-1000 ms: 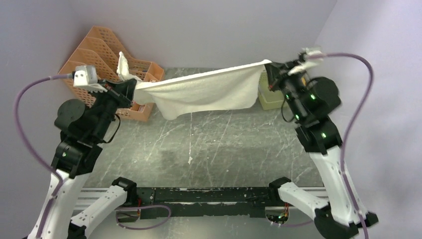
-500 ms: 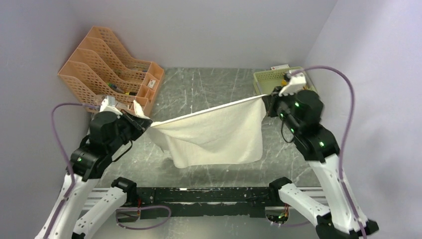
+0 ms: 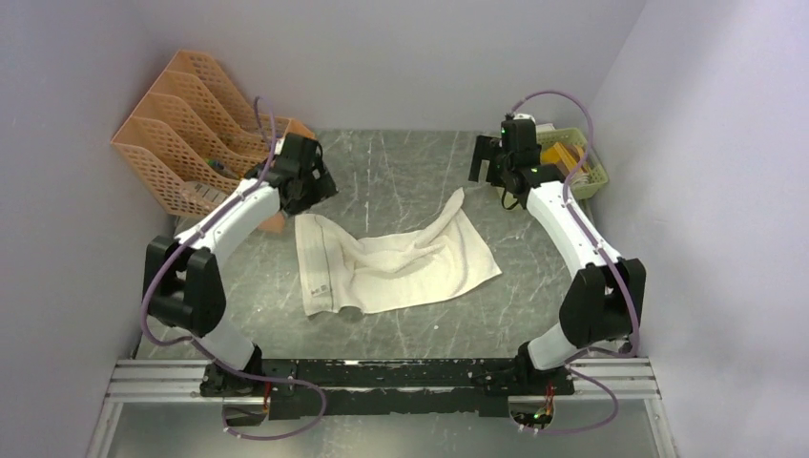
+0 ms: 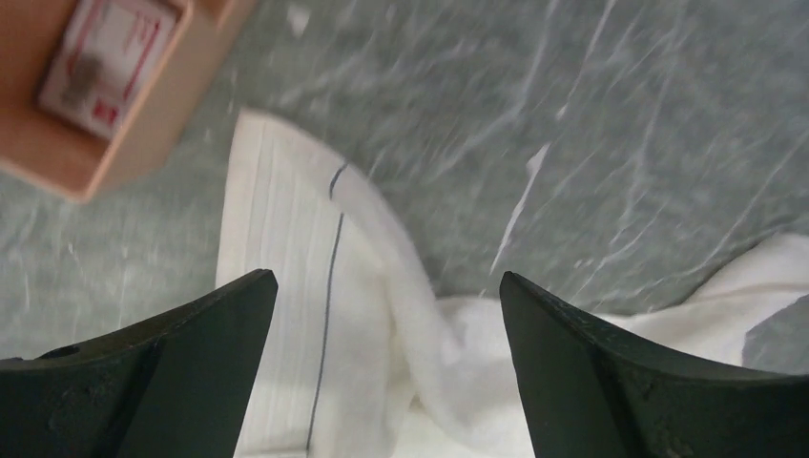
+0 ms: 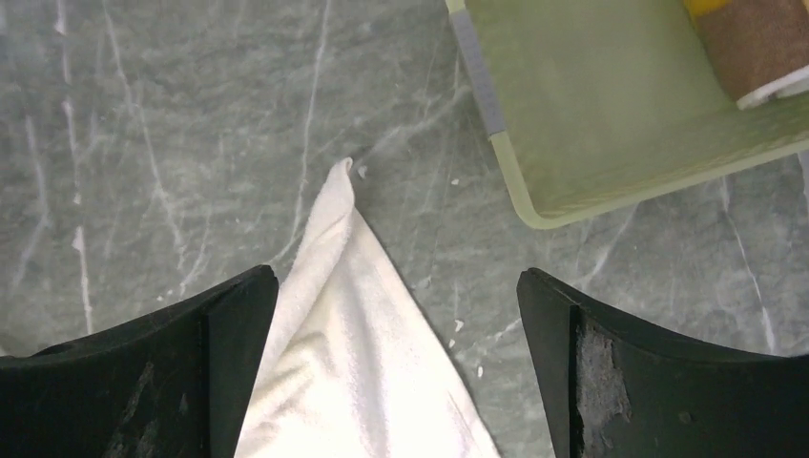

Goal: Roll the towels
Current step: Flatten out the towel at the center of the board.

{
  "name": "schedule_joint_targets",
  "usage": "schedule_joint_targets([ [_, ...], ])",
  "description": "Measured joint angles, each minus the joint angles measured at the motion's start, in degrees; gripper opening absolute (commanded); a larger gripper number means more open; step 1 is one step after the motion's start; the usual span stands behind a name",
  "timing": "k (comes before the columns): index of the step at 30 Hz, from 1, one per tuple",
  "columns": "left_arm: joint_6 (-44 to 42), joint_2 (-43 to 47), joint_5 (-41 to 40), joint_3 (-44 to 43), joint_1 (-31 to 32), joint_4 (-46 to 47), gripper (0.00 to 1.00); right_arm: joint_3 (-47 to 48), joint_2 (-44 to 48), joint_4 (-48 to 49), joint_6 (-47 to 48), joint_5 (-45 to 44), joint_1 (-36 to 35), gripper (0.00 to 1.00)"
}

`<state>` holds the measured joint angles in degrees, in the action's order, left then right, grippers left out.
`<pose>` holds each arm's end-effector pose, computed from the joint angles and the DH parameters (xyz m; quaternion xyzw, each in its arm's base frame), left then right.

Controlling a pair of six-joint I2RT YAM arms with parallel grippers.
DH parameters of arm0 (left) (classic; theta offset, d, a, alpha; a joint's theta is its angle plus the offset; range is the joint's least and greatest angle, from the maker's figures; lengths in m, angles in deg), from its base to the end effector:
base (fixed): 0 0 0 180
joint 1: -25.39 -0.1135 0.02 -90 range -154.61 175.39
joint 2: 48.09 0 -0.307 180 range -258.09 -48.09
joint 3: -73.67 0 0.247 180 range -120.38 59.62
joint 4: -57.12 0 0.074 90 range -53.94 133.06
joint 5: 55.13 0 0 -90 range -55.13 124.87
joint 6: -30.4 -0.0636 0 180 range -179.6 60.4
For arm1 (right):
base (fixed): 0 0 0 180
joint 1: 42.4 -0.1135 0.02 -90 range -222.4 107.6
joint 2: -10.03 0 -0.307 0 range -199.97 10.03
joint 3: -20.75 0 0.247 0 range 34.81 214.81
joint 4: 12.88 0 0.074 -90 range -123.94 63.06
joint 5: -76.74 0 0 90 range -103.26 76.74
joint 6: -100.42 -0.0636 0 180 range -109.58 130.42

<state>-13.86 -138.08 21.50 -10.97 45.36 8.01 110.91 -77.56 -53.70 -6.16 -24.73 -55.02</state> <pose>0.3291 -0.1040 0.2869 -0.2455 0.9141 -0.0713 0.3148 0.3549 0.0665 0.3469 0.0745 0.8932 0.0224 0.4429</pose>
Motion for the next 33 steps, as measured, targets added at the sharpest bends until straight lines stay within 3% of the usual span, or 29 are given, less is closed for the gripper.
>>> schedule_joint_targets([
  [3,-2.91,-1.86,-2.05,-5.14,0.0,1.33,1.0,-1.29,2.32,2.51,0.0,1.05,0.35,1.0],
  [9,-7.54,11.54,-0.5,-3.43,0.39,4.26,1.0,-10.4,19.71,9.81,-1.01,3.06,-0.28,1.0],
  [12,-6.69,16.63,-0.74,0.76,3.45,4.9,1.0,-17.97,25.83,13.27,-3.3,4.9,-1.31,0.99],
  [18,3.39,18.8,-0.11,25.03,13.97,5.64,1.0,-35.3,20.0,19.8,-12.04,17.31,-1.09,0.72],
  [20,6.95,18.8,0.15,31.58,14.05,4.5,0.99,-39.3,17.0,21.46,-15.02,22.18,-0.48,0.51],
  [24,10.8,20.41,-0.55,34.64,14.05,4.44,0.98,-41.33,13.53,27.8,-19.19,28.81,1.31,0.23],
  [27,12.11,21.81,-1.57,34.62,14.05,6.4,0.96,-41.07,11.19,33.33,-20.81,30.95,2.19,0.18],
  [29,12.7,21.9,-2.14,34.71,14.05,7.54,0.9,-41.07,9.05,36.44,-21.49,31.69,2.86,0.16],
  [33,13.53,22.86,-4.33,35.43,14.05,9.18,0.61,-41.07,3.65,40.89,-22.4,32.2,5.38,0.06],
])
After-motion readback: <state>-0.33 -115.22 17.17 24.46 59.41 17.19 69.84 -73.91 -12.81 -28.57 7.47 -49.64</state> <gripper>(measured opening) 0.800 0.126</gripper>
